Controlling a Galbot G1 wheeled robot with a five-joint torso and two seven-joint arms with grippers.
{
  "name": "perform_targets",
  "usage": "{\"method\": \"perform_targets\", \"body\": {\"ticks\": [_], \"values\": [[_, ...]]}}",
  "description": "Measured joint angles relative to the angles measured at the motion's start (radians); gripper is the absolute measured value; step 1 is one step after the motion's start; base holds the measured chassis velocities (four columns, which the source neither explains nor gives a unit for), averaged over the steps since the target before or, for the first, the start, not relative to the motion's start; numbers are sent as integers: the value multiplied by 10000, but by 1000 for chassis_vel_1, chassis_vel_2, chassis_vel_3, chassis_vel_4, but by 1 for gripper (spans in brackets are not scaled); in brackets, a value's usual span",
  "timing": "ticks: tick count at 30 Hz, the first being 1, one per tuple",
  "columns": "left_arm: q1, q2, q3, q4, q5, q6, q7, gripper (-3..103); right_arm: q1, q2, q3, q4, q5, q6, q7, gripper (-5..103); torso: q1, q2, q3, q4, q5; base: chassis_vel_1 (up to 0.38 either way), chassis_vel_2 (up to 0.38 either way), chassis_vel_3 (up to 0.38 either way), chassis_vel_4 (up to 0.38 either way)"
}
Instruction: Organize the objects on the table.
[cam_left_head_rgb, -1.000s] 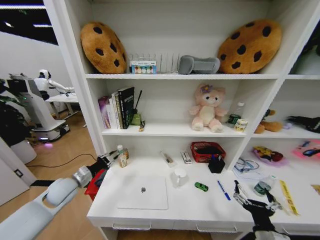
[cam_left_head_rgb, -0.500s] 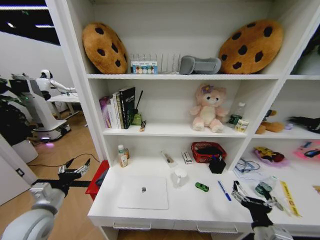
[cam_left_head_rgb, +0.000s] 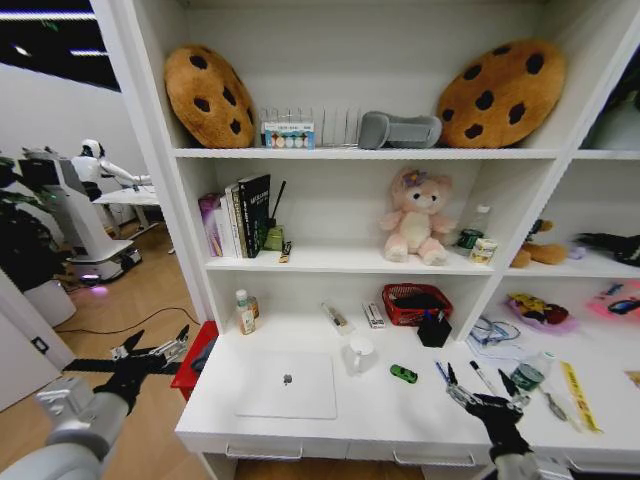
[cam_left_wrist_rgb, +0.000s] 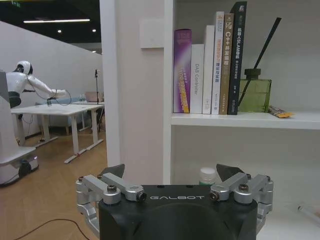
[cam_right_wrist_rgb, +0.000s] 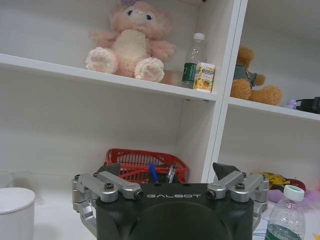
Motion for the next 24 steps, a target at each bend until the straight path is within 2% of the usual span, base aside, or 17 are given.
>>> {"method": "perform_targets", "body": {"ticks": [4,9,17,20,24], "values": [[-8,20,81,174,405,-69,311,100,11,59,-2,-26,-70,88,18,100,0,0,0,1,-1,0,0,0,0],[-9,27,96,204,444,-82,346,100,4,87,-2,-26,35,249,-23,100,0,0,0,1,0,0,0,0,0],[-18,34,111,219,447,-96,354,100,-97,54,-75,-200,80,574,-808,100,0,0,0,2,0,0,0,0,0],[-21,36,117,223,447,-101,358,100,-341,0,-83,-315,-6,881,-1433,100,0,0,0,1,0,0,0,0,0],[-23,37,119,226,447,-104,360,100,-416,45,-105,-331,-10,1007,-1529,100,0,0,0,2,0,0,0,0,0]]}}
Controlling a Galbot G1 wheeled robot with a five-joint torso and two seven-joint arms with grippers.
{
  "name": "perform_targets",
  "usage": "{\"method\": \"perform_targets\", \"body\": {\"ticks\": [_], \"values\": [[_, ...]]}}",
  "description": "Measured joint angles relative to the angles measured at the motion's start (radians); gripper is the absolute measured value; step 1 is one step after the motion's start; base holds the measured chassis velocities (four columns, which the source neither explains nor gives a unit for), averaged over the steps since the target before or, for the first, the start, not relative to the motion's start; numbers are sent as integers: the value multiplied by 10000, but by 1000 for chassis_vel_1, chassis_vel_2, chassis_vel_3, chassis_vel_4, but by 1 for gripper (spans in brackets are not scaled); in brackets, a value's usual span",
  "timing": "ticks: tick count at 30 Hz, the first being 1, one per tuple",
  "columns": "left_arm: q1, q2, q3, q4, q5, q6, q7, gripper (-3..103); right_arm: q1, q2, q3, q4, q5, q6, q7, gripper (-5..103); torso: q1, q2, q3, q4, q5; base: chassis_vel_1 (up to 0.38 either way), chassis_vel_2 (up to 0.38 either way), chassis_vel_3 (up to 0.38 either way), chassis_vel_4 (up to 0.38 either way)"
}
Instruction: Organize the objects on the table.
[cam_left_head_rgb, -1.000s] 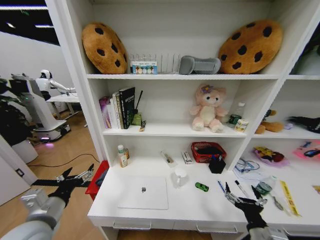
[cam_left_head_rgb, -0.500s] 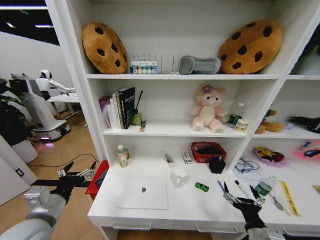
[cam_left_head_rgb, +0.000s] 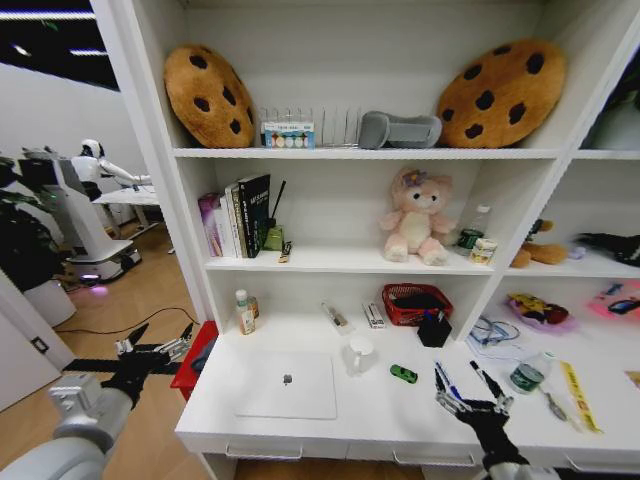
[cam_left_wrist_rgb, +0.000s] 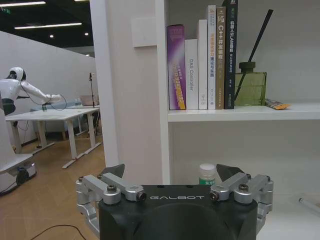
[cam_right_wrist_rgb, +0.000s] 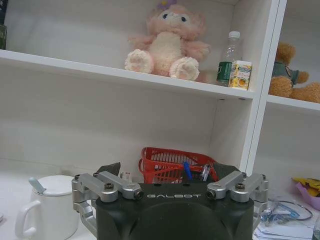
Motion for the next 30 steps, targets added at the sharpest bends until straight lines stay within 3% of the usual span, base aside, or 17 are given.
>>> {"method": "perform_targets", "body": {"ticks": [10,18,30], "values": [[-6,6,8,9,1,-8,4,100,-263,400,-305,-663,-562,813,-242,100,0,0,0,0,0,0,0,0,0],[-7,6,10,11,0,-10,5,100,-217,131,52,-1211,-112,843,-233,100,0,0,0,0,0,0,0,0,0],[-7,7,10,12,-1,-11,5,100,237,20,-211,-1198,-321,575,-223,100,1,0,0,1,-1,-6,-12,11,7]]}}
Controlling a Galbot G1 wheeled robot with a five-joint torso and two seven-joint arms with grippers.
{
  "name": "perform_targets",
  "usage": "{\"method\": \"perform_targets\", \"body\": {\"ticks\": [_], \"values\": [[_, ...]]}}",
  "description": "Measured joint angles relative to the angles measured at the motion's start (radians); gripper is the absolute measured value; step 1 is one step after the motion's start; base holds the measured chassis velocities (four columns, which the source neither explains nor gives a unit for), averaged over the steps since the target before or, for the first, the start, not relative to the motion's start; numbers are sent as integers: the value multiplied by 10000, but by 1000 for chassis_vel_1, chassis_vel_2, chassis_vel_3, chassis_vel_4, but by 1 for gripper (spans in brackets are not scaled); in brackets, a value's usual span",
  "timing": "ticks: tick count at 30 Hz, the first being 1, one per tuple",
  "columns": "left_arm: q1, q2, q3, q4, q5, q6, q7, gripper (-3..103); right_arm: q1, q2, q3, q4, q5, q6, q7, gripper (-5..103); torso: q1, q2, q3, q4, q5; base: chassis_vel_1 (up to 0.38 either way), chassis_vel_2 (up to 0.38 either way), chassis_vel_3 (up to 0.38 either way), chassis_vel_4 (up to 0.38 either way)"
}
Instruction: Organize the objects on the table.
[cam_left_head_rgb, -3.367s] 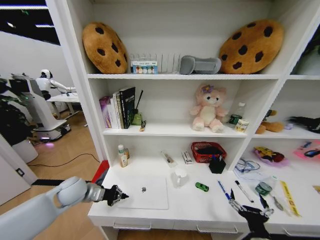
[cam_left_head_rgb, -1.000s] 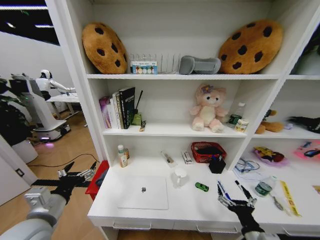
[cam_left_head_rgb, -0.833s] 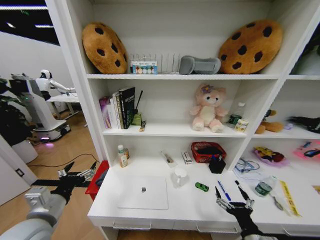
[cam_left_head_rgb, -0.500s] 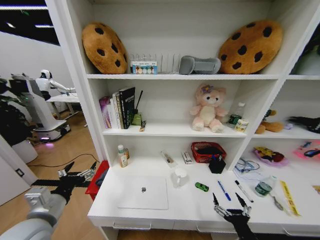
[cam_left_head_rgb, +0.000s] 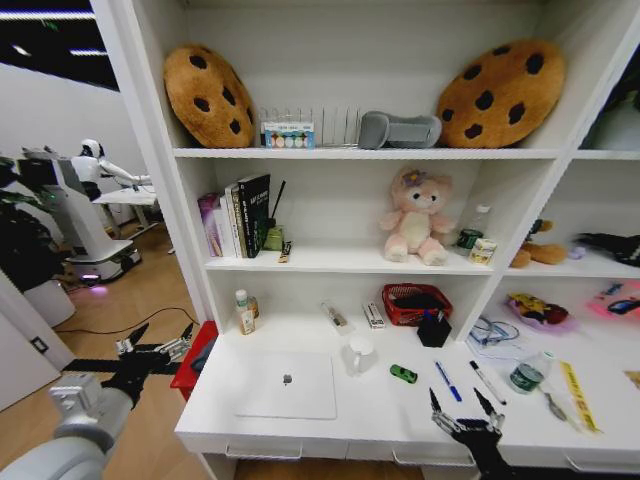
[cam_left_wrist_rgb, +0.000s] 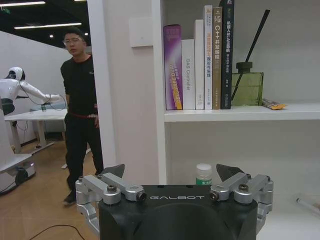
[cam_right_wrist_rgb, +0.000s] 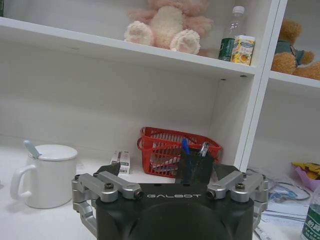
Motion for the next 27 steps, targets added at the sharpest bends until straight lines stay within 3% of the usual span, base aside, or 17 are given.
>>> {"method": "perform_targets", "body": {"ticks": [14,15,17,18,19,20,25,27], "values": [[0,0,3,0,-1,-1,4,100,552,-159,-12,-540,259,-127,-134,100,0,0,1,-2,7,-116,-134,134,110],[0,0,3,0,-1,-1,5,100,792,-344,-1,-775,528,-470,-434,100,-1,-1,1,-1,7,-40,-77,-12,19],[-1,1,3,0,-1,-2,10,100,1393,-1489,93,-1597,1841,-911,-2118,100,-1,-1,1,-5,7,0,0,0,0],[-1,1,3,0,-1,-2,10,100,1393,-1489,93,-1597,1841,-911,-2118,100,-1,-1,1,-5,7,0,0,0,0],[-1,2,3,1,-1,-2,7,100,1824,-2513,71,-2266,2188,-673,-2990,100,0,0,1,0,-6,38,38,-40,-57],[-2,1,0,1,0,-2,3,100,2022,-2952,49,-2621,2157,-470,-3480,100,0,-1,2,1,1,57,21,-40,-31],[-1,2,-1,1,0,-3,-1,100,2412,-3615,-21,-3248,2240,-152,-4621,100,1,-1,1,0,1,23,20,-9,-13],[-1,1,0,2,0,-2,2,100,2836,-3975,-220,-3731,2379,-58,-5699,100,0,-1,1,-4,4,0,0,0,0]]}}
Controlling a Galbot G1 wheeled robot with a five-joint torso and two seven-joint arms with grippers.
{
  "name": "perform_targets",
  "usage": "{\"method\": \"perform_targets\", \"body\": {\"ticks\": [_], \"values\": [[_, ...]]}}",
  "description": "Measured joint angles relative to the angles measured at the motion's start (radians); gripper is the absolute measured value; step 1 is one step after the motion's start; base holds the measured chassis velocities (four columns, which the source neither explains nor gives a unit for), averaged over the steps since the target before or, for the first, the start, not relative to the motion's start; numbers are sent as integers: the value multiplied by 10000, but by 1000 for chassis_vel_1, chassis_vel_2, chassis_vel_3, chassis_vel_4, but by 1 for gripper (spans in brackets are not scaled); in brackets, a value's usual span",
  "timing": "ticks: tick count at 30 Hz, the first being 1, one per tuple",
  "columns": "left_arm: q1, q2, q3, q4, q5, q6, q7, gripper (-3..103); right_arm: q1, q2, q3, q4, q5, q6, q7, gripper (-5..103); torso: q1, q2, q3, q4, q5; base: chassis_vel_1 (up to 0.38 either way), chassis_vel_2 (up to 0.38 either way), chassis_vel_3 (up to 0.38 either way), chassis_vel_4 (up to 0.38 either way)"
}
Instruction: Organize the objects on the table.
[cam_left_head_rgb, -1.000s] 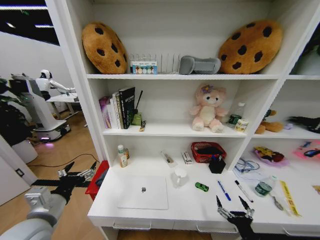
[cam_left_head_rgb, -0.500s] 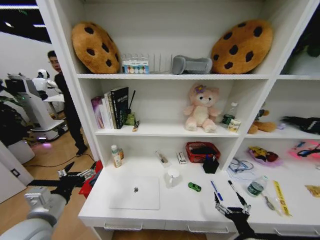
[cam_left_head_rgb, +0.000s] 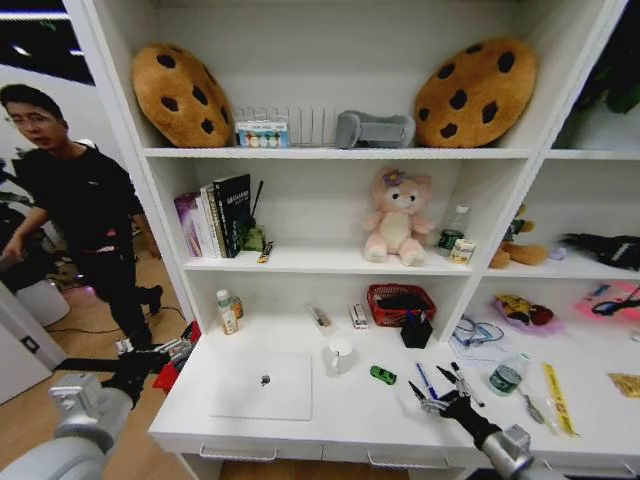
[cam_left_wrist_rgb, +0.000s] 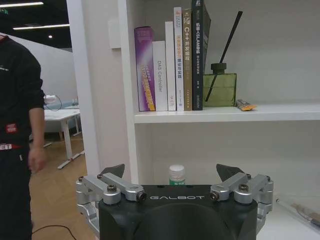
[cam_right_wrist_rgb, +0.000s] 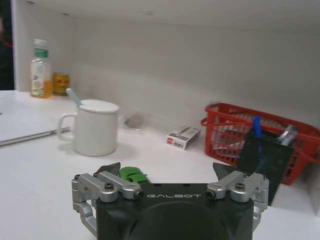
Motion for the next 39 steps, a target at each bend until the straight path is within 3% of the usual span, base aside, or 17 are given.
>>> {"method": "perform_targets", "body": {"ticks": [7,22,30,34,36,38,39], "values": [[0,0,0,-1,-1,0,1,100,1641,-727,-1138,-1438,107,92,-1295,100,0,0,0,2,-2,0,0,0,0],[0,0,1,-1,0,2,-1,100,3789,-801,-3275,-3225,143,-57,-1606,103,0,0,-1,2,-3,0,0,0,0],[0,0,0,-1,0,2,-3,100,4541,-784,-3828,-3656,151,-254,-1657,90,1,0,-1,3,-4,0,0,0,0],[0,0,1,0,0,2,-3,100,5042,-818,-4269,-3913,135,-296,-1756,70,0,0,-1,2,-3,0,0,0,0],[0,0,0,-1,0,2,-3,100,5154,-807,-4342,-3981,118,-271,-1775,70,0,0,-1,4,-5,0,0,0,0],[0,0,1,0,0,3,-4,100,5238,-799,-4414,-4047,101,-235,-1797,58,0,0,-1,4,-3,0,0,0,0],[0,0,1,0,0,3,-4,100,5238,-799,-4414,-4047,101,-235,-1797,58,0,0,-1,4,-3,0,0,0,0]]}}
